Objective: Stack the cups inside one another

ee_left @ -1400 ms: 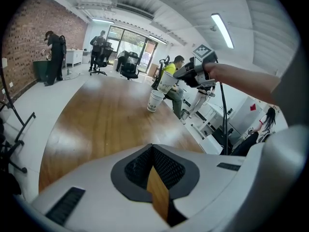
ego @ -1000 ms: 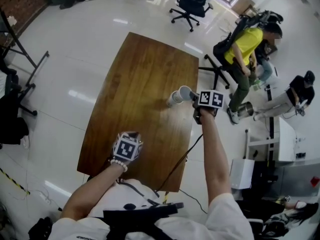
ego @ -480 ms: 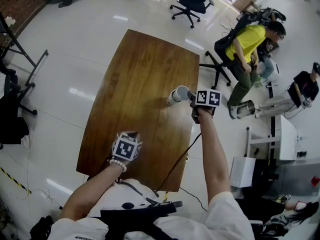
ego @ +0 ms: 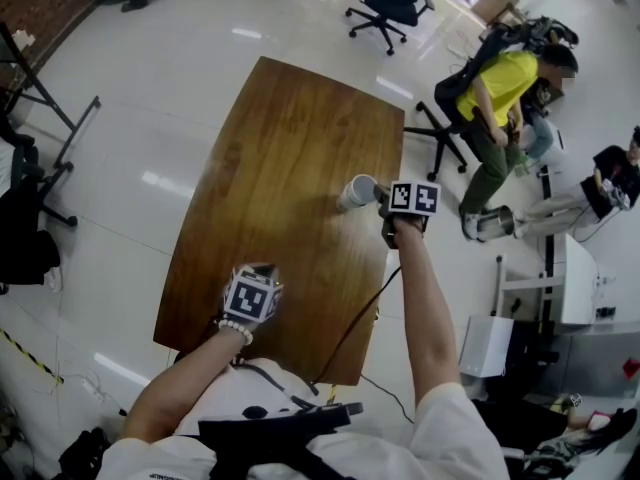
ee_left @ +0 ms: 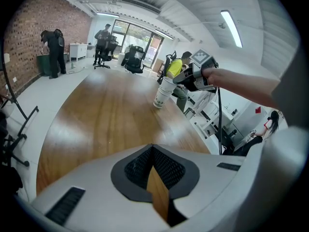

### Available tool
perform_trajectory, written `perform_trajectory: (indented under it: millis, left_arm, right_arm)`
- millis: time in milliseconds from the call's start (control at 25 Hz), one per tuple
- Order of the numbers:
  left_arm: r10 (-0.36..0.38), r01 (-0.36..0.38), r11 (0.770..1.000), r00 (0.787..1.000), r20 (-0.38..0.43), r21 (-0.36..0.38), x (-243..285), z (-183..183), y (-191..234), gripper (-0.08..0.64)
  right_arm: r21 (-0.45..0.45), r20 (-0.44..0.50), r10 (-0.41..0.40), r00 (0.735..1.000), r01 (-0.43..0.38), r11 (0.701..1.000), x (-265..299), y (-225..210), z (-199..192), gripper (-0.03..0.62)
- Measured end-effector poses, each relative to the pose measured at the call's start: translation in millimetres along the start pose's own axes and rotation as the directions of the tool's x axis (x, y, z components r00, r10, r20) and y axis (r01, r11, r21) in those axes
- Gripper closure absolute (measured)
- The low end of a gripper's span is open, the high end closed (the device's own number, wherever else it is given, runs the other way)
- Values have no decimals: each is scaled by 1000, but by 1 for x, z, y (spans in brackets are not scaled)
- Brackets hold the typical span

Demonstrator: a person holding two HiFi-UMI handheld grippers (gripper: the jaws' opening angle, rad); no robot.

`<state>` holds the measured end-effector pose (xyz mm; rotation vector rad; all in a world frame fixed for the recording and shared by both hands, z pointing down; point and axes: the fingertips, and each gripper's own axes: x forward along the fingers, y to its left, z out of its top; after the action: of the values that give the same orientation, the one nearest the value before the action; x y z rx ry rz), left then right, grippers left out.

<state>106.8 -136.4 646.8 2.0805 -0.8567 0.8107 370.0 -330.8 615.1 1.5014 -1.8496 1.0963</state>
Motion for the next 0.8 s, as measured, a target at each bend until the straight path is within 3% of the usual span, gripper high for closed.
perform_trajectory:
  millis: [800]
  left_arm:
    - [18,-18,1000,1000,-11,-10,3,-4,8,563]
  right_arm:
    - [0,-36,-3,999,3,1000,21,-8,-15,571]
